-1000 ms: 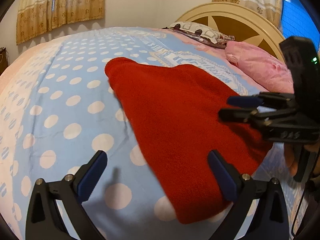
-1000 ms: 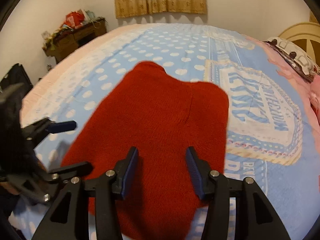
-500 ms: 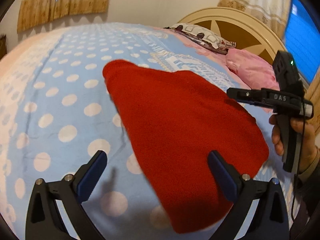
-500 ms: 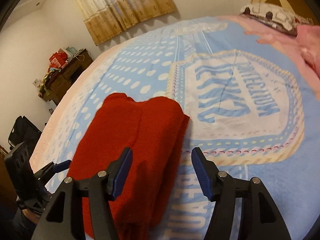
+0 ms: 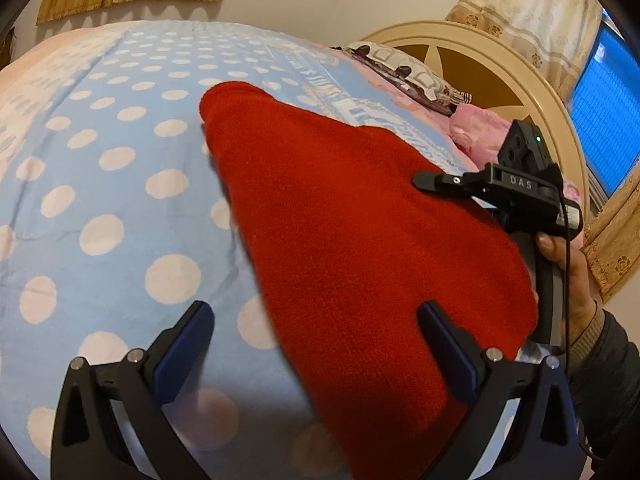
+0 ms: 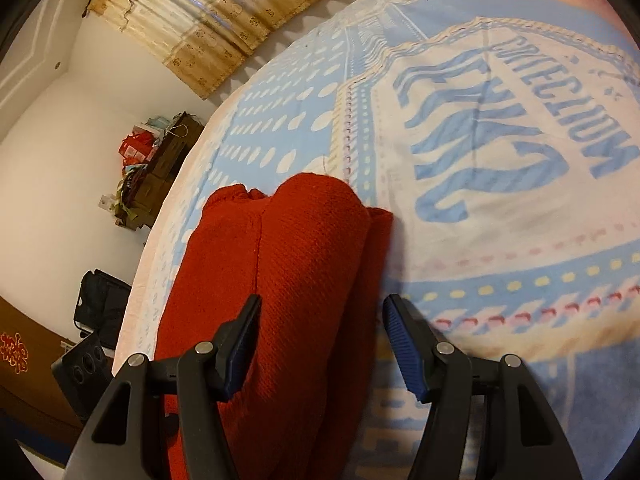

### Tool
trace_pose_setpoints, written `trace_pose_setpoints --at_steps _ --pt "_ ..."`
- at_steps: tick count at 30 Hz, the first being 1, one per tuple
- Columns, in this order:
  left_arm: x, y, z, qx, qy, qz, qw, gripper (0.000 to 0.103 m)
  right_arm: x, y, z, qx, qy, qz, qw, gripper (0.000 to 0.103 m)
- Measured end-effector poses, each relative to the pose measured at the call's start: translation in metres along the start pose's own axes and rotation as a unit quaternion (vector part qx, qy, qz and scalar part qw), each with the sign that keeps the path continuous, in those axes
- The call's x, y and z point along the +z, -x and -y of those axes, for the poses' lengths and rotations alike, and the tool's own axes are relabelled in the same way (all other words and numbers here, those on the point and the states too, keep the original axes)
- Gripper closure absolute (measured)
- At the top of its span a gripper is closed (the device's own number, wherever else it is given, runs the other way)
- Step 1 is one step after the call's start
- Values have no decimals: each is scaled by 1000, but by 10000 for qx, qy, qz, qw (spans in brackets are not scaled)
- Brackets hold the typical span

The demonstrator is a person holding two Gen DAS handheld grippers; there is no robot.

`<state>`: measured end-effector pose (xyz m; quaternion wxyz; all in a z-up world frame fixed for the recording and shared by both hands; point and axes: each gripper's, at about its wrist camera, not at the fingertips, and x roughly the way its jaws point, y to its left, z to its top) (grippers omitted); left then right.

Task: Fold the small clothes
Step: 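Close the right gripper on the folded red sweater's edge while the left gripper closes on it, then lift the folded sweater with both grippers and carry it across the bed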

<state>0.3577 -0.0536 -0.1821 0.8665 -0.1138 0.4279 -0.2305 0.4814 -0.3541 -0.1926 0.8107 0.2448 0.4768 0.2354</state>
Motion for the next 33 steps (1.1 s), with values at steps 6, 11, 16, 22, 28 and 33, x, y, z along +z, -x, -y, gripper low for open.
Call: trace_pose_setpoints --at_steps 6,11,16,22,28,33 --pt "1 -2 1 43 -34 4 10000 0 5 -12 -4 102 102 -22 9999 44" --pt "2 -3 0 38 -47 11 10000 0 9 -24 -7 253 137 -67 9996 62" --pt "3 -5 0 -6 -63 28 10000 0 9 -28 -4 359 74 -34 9993 63" --pt "4 -6 1 -49 -103 32 9999 0 4 -22 -1 397 64 34 9992 69" --pt "5 -5 1 -155 -129 44 9998 1 -2 -20 4 586 -211 -54 9980 72" --pt "5 -5 2 -259 -164 43 9995 9 -6 -18 3 559 -185 -29 9983 73"
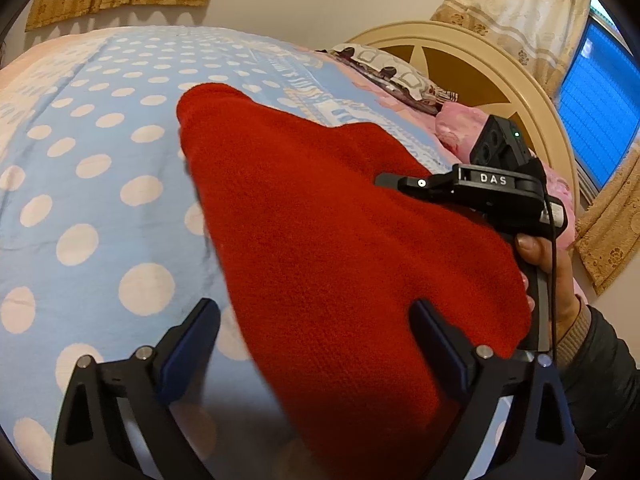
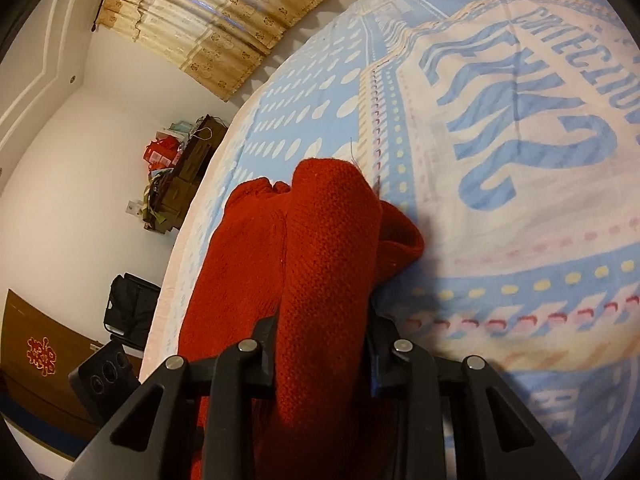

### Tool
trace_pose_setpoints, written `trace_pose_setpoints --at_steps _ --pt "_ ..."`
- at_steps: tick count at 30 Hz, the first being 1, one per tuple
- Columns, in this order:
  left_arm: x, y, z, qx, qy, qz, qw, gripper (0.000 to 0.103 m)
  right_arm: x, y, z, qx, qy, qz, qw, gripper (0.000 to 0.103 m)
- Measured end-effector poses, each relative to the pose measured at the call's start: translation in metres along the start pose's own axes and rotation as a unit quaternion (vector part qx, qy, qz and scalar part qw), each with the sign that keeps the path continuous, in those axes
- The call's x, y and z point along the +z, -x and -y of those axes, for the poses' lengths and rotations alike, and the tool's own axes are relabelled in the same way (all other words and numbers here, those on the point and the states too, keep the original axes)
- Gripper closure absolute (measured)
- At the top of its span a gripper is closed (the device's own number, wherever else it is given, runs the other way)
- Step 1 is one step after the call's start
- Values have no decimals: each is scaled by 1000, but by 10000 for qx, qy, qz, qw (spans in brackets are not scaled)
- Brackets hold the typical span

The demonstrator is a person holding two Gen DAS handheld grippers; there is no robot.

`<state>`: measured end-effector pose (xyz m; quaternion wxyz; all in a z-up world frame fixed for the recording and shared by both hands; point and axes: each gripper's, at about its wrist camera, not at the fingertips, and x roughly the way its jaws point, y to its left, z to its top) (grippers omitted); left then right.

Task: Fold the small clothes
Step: 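Lift the folded sweater with both grippers and carry it across the bed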

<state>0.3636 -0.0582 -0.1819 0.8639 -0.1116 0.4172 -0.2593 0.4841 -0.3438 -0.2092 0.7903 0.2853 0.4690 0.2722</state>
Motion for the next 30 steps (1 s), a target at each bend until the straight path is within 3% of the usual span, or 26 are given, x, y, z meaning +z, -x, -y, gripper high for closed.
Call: trace_pose_setpoints --at_steps 10,15,18,30 --pt "1 -1 8 -97 -146 -48 9998 28 -2 -4 -13 -359 442 159 9983 73" --pt "2 6 15 23 -264 -18 9996 50 -8 3 -27 -546 795 348 9947 74" --pt "2 10 20 180 -280 -35 9994 55 -12 7 -37 -649 1016 457 9917 75" --pt "-8 37 31 398 -417 -21 9983 62 -31 20 -58 -475 1029 602 9917 75"
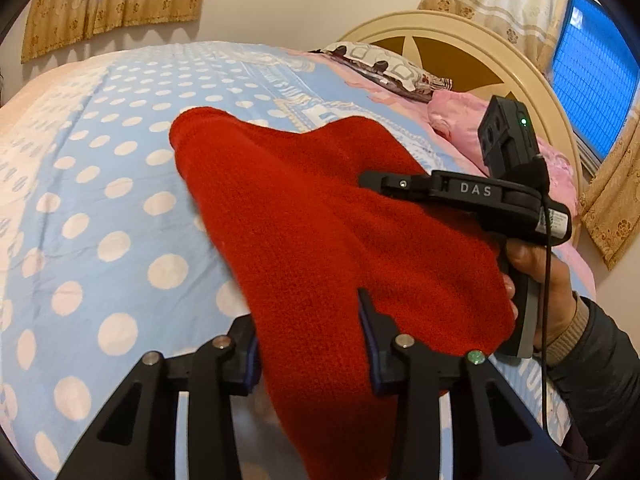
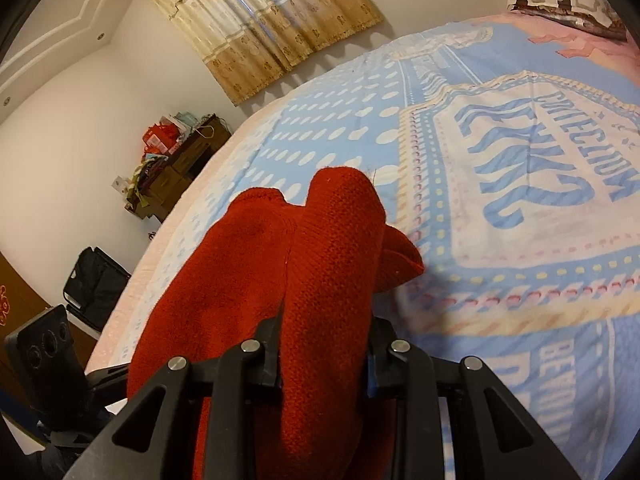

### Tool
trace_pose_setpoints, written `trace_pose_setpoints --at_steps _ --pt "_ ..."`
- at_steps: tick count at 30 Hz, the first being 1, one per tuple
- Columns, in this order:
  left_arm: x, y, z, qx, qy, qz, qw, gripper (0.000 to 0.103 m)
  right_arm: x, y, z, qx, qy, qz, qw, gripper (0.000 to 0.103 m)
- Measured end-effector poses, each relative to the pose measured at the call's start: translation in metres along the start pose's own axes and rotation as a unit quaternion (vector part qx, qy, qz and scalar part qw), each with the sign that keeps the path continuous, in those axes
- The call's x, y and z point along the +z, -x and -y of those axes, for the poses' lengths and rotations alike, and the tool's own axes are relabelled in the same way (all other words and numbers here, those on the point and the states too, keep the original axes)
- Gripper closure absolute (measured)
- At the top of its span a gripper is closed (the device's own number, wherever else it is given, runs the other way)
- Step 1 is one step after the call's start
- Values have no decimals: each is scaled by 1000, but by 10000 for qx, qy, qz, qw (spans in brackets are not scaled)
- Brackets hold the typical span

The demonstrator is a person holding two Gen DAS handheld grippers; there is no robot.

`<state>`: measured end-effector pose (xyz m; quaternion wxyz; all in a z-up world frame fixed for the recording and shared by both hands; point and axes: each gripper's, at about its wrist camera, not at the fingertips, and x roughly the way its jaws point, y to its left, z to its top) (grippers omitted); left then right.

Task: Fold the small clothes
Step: 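Lift the folded sweater with both grippers and carry it across the bed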

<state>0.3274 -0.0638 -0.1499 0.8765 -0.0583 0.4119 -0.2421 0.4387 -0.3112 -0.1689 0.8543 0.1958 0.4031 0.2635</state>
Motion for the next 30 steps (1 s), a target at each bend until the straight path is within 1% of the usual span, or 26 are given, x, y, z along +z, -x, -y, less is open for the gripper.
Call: trace_pose_setpoints --at_steps 8,18,30 --pt "-11 33 3 76 -25 153 9999 63 -17 9 -27 208 3 47 9998 75" --pt "-29 65 -2 305 19 317 9990 63 -32 11 -62 450 107 37 9989 75" --pt "-49 108 -7 674 75 616 9958 63 -48 13 -119 956 243 -4 9951 75"
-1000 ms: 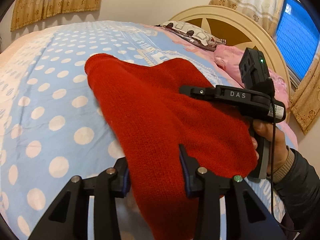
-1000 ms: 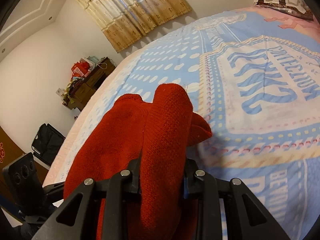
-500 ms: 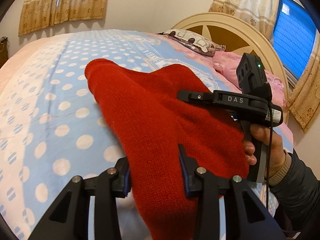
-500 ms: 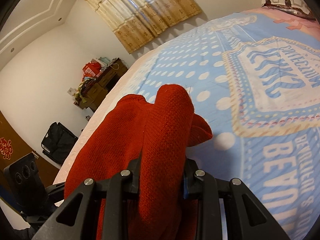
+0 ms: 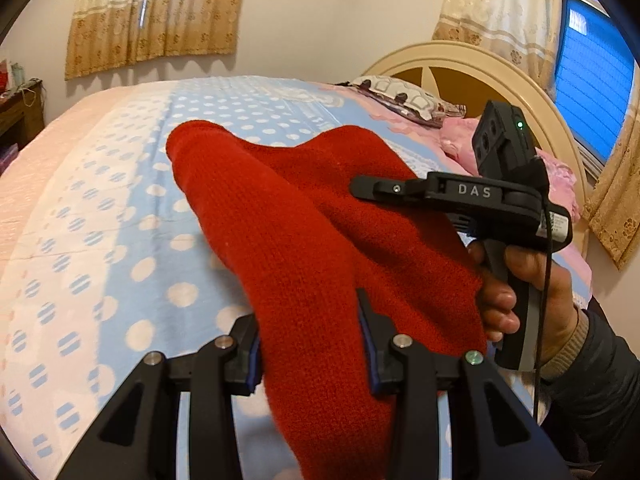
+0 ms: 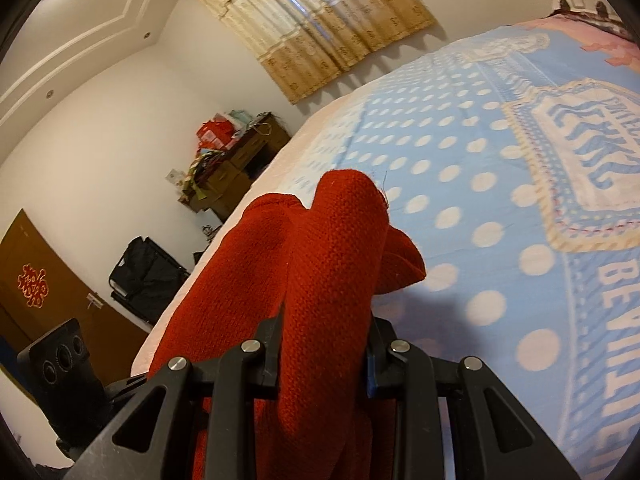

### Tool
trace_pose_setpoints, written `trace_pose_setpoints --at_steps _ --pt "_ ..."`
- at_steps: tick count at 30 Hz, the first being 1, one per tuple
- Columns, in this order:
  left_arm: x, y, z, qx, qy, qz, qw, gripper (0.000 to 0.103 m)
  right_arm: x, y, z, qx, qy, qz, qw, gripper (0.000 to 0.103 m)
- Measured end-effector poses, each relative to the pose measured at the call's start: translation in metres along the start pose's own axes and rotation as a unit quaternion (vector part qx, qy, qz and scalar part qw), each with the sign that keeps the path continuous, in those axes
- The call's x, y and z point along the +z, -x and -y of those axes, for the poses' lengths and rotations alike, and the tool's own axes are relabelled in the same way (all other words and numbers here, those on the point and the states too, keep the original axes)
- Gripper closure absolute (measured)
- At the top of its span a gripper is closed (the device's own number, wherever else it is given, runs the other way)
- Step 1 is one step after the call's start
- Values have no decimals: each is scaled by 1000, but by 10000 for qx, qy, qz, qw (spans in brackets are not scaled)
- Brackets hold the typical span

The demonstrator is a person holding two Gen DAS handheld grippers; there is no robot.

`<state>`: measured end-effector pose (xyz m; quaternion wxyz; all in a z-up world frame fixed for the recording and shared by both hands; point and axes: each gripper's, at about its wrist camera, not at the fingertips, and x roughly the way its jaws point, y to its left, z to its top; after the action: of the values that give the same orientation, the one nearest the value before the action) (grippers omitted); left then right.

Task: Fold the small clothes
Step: 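Lift the folded sweater with both grippers and carry it across the bed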

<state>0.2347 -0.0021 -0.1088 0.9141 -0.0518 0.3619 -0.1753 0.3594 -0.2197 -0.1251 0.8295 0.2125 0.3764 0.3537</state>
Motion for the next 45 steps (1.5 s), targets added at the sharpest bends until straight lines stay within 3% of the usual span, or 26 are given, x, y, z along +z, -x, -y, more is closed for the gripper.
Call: trace_pose_setpoints --at_steps 26,45 --pt "-42 68 -45 648 692 551 9940 63 -20 -67 -97 714 465 -602 9945 75" --pt "-60 85 -79 1143 1141 663 9846 63 -28 -139 -146 933 639 -1183 9865 75"
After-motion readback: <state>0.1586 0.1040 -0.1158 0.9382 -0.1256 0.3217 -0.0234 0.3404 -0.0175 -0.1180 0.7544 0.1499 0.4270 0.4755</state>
